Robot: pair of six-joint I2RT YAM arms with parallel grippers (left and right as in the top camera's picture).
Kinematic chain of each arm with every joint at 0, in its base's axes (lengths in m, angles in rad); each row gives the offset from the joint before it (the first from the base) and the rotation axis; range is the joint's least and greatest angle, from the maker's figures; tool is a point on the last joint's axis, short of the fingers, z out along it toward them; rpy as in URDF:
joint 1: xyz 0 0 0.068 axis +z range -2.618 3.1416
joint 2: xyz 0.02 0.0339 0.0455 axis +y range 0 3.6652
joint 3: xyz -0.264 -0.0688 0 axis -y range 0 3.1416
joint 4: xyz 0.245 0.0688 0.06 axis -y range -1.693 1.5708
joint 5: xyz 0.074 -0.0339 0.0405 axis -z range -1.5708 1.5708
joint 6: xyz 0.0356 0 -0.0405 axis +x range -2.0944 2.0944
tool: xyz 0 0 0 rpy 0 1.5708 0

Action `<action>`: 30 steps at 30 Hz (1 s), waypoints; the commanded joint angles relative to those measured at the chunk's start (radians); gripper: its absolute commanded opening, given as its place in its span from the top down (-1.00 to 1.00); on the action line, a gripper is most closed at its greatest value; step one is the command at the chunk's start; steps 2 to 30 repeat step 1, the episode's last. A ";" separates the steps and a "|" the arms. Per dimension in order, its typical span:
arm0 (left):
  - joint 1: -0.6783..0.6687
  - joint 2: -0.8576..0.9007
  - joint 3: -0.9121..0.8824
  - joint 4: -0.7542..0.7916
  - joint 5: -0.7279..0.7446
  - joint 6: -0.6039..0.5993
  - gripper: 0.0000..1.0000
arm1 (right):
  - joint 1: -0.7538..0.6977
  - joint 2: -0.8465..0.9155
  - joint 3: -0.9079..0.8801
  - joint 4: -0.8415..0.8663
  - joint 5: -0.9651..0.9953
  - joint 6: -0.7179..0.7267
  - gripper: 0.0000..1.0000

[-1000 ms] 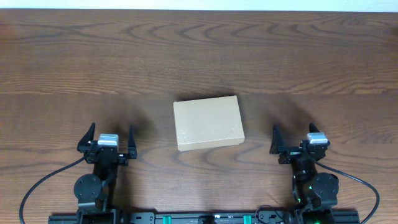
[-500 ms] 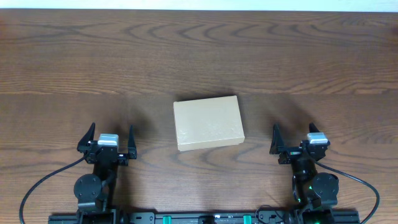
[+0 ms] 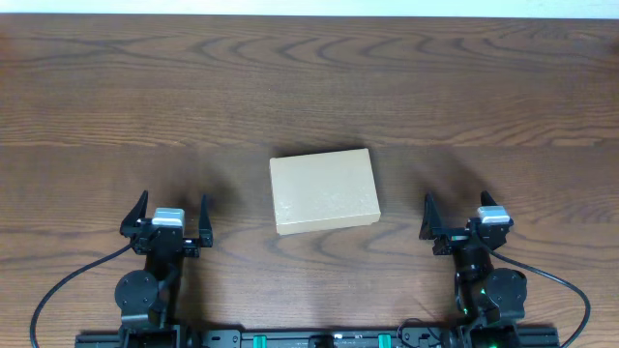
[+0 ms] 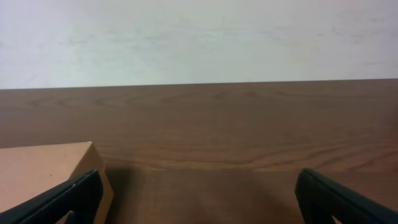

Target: Pack container

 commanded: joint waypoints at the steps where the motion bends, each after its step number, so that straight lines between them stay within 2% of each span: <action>1: -0.003 -0.008 -0.009 -0.055 0.014 -0.004 -0.91 | -0.008 -0.006 -0.003 -0.004 -0.003 -0.015 -0.98; 30: -0.003 -0.008 -0.009 -0.055 0.014 -0.004 -0.91 | -0.008 -0.006 -0.003 -0.004 -0.003 -0.015 -0.98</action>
